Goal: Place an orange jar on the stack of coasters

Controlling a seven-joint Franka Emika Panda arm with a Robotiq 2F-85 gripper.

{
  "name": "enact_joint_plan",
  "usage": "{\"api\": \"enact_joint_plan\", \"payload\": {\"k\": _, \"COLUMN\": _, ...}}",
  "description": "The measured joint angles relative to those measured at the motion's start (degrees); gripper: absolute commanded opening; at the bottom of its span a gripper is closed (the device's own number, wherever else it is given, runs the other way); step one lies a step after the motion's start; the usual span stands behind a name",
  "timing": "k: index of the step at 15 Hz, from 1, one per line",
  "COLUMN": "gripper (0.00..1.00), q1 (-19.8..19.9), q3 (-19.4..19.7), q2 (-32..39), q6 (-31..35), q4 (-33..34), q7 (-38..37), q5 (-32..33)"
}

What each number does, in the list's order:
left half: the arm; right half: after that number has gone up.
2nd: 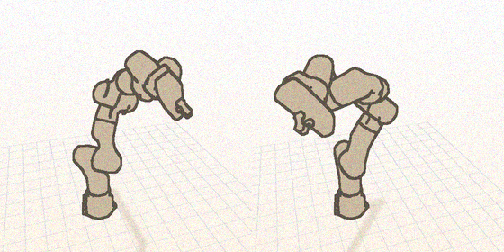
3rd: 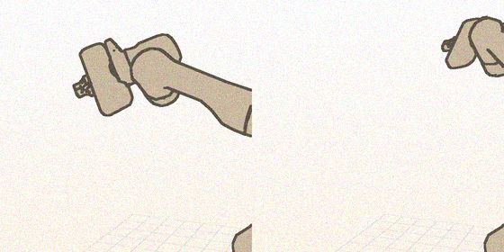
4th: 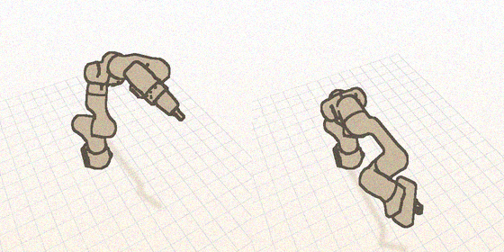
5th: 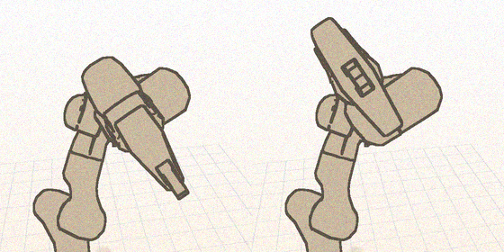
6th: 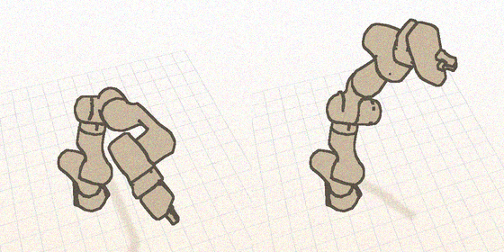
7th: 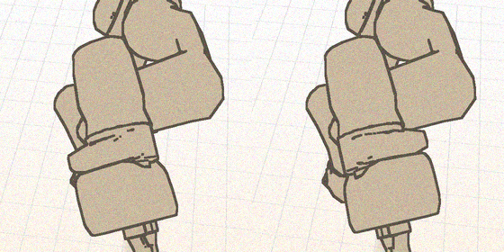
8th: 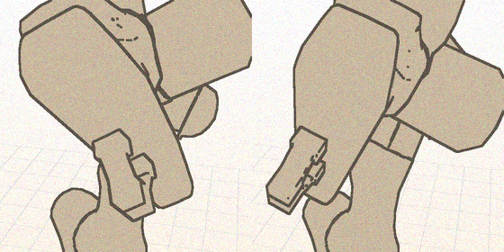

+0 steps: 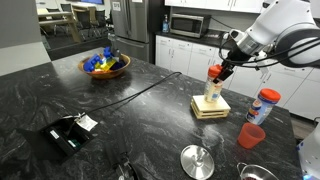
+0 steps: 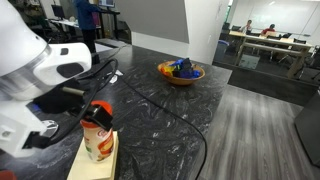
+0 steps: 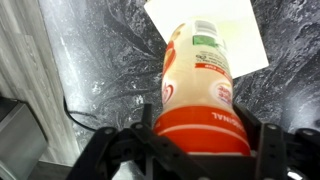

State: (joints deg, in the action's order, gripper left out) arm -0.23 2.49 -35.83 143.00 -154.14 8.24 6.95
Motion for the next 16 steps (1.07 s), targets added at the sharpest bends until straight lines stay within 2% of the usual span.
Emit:
{"api": "enact_joint_plan", "payload": {"k": 7, "gripper": 0.54, "q1": -1.09, "q3": 0.0, "q2": 0.18, "q6": 0.05, "q4": 0.0, "q7": -0.19, "q5": -0.75}}
{"api": "enact_joint_plan", "payload": {"k": 8, "gripper": 0.65, "q1": -1.09, "q3": 0.0, "q2": 0.18, "q6": 0.05, "q4": 0.0, "q7": -0.23, "q5": -0.82}}
{"api": "enact_joint_plan", "payload": {"k": 9, "gripper": 0.95, "q1": -1.09, "q3": 0.0, "q2": 0.2, "q6": 0.05, "q4": 0.0, "q7": -0.34, "q5": -0.84}}
{"api": "enact_joint_plan", "payload": {"k": 12, "gripper": 1.0, "q1": -1.08, "q3": 0.0, "q2": 0.21, "q6": 0.05, "q4": 0.0, "q7": -1.12, "q5": -0.85}}
{"api": "enact_joint_plan", "payload": {"k": 16, "gripper": 1.0, "q1": -1.08, "q3": 0.0, "q2": 0.08, "q6": 0.71, "q4": 0.21, "q7": -2.17, "q5": -1.18}}
